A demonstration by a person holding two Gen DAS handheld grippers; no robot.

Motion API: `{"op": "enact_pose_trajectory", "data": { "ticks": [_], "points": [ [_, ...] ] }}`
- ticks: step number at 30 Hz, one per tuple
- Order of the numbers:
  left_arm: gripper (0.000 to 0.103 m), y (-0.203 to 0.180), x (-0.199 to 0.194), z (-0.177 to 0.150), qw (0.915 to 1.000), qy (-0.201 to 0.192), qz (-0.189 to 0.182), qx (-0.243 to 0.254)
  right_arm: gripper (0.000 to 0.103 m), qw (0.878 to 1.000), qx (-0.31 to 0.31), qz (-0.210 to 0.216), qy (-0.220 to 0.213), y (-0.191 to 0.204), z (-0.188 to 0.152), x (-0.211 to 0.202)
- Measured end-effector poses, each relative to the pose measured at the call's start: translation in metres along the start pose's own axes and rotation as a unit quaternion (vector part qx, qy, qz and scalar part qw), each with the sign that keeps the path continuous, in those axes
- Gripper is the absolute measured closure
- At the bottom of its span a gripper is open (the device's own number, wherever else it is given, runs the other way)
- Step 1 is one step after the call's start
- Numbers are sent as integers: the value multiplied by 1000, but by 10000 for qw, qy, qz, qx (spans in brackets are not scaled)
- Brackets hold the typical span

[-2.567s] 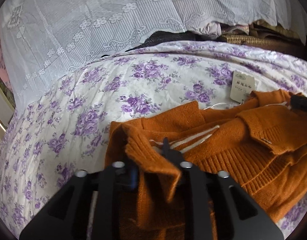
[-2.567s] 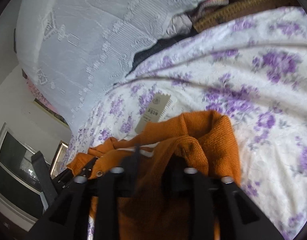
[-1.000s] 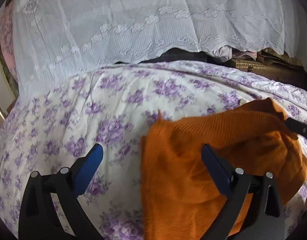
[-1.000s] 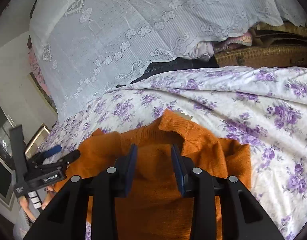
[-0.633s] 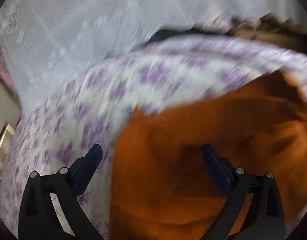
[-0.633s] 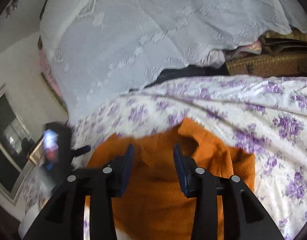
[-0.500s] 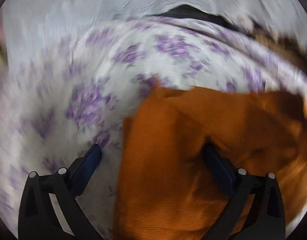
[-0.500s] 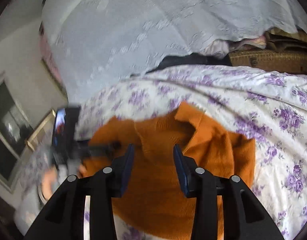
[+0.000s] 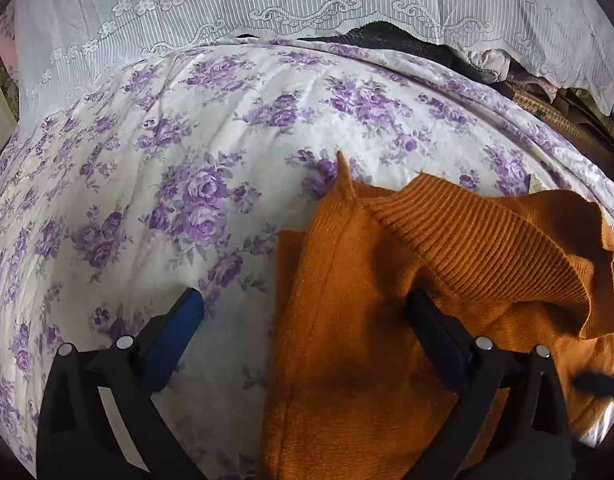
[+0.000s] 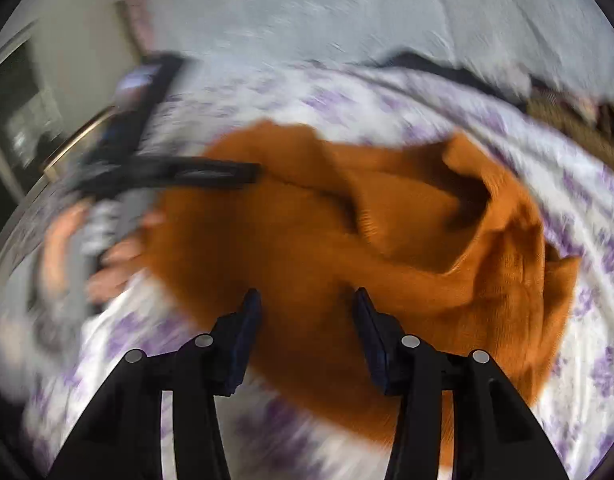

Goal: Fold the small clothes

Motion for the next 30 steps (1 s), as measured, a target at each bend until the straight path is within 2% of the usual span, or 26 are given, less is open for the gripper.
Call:
{"op": "enact_pose_trajectory", "data": {
  "ticks": [1,3,4,7,10,12,14,15,17,18,19,20,21,22,23,25,26,28,30],
  "points": [
    [4,0,-1,-2,10000,-18,25,12,57,9997,198,-112,-109,-12,14,6],
    [4,0,-1,-2,9999,-53,79,67,56,9902,789,-853,-779,-49,46,-7],
    [4,-1,-1,-2,9999,-67,86,80,55,9805,1273,-868,-1218,-69,61,-21],
    [4,-2,-12,2,9996,-273,-52,73,55,9664,2025,-609,-1463,-99,62,-36],
    [4,-11,-39,12,9962,-745,-439,76,55,9659,2014,-583,-1520,-101,47,-41],
    [4,-24,-56,17,9925,-1023,-649,182,55,9681,1962,-451,-1495,-95,48,-38],
    [4,-41,-58,19,9914,-1040,-654,441,55,9696,1792,-350,-1630,-81,54,-42],
    [4,-48,-55,18,9917,-997,-555,595,55,9671,1672,-441,-1867,-75,58,-52],
    [4,-62,-46,12,9913,-860,-447,886,55,9674,1444,-458,-2032,-64,62,-63],
    [4,-69,-41,6,9901,-737,-541,1061,54,9739,1276,-193,-1868,-53,61,-64],
    [4,-73,-38,3,9895,-672,-577,1143,49,9814,1114,142,-1558,-42,59,-60],
    [4,-76,-35,-1,9887,-602,-508,1279,45,9879,897,453,-1181,-30,53,-52],
    [4,-76,-32,-2,9883,-612,-331,1357,45,9927,623,567,-859,-18,47,-45],
    [4,-75,-29,-1,9879,-633,-102,1410,45,9975,212,243,-634,-9,38,-33],
    [4,-70,-23,1,9877,-596,224,1426,45,9987,57,68,-496,-6,35,-24],
    [4,-62,-12,3,9889,-438,524,1317,46,9998,51,-202,-63,-7,37,9],
    [4,-57,-10,3,9901,-372,546,1236,47,9991,164,-393,-20,-13,43,20],
    [4,-50,-5,5,9935,-208,477,1010,47,9930,692,-893,-346,-41,66,30],
    [4,-43,-1,8,9939,-124,600,912,47,9814,1609,-801,-669,-70,77,28]
  ]
}}
Point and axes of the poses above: each gripper's, at about its wrist camera, not at the fingertips, and x roughly the way its jaws point, y to its left, z to its top, the point moved 9 cm from there along x, roughly the way its jaws point, and after that the axes turned 6 degrees about -z, right-handed, at the moved point
